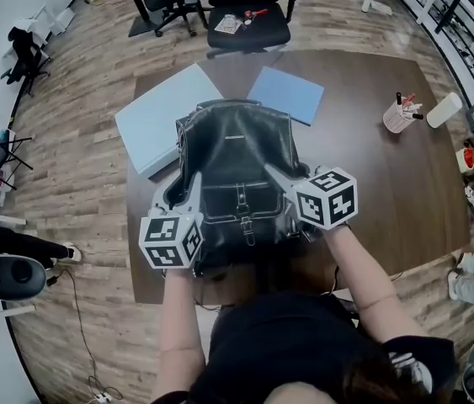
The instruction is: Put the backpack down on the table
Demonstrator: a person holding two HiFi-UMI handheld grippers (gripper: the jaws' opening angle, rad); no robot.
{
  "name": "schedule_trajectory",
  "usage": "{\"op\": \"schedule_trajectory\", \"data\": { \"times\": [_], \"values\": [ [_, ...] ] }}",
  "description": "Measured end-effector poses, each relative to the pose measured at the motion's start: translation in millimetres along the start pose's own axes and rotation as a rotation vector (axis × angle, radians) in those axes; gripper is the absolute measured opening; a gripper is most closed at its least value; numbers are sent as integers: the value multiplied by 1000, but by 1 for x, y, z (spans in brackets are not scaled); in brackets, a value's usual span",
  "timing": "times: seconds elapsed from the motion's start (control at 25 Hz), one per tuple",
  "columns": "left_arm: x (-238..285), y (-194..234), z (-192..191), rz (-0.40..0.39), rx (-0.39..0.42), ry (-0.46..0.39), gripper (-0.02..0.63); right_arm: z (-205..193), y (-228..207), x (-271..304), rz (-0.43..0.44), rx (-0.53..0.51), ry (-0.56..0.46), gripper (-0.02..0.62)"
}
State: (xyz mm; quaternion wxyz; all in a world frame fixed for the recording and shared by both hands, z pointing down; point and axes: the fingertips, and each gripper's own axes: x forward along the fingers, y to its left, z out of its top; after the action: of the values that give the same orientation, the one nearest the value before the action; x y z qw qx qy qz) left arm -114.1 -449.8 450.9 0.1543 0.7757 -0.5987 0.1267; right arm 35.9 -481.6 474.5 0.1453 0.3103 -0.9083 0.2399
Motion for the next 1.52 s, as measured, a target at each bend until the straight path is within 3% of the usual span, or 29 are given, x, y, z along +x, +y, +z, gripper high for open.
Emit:
{"op": "schedule_trajectory", "data": {
  "times": [0.2,0.52,0.68,0.76,1.0,1.24,1.52],
  "values": [
    [5,7,-2,28,-1,29,110,1,-4,4,-26,4,10,109],
    [9,16,-3,84,6,57,246,-1,-15,6,-105,31,44,181],
    [5,15,-2,97,19,40,281,-2,-23,1,-174,18,40,256],
    [2,16,3,108,24,10,288,0,-26,-3,-211,-23,29,363],
    [-3,9,10,111,87,-31,287,8,-26,-20,-271,-75,-18,357],
    [-21,0,19,79,92,-86,154,20,-13,-35,-291,-105,-74,245],
    [-46,-2,30,33,48,-130,87,18,10,-41,-284,-102,-105,138]
  ]
}}
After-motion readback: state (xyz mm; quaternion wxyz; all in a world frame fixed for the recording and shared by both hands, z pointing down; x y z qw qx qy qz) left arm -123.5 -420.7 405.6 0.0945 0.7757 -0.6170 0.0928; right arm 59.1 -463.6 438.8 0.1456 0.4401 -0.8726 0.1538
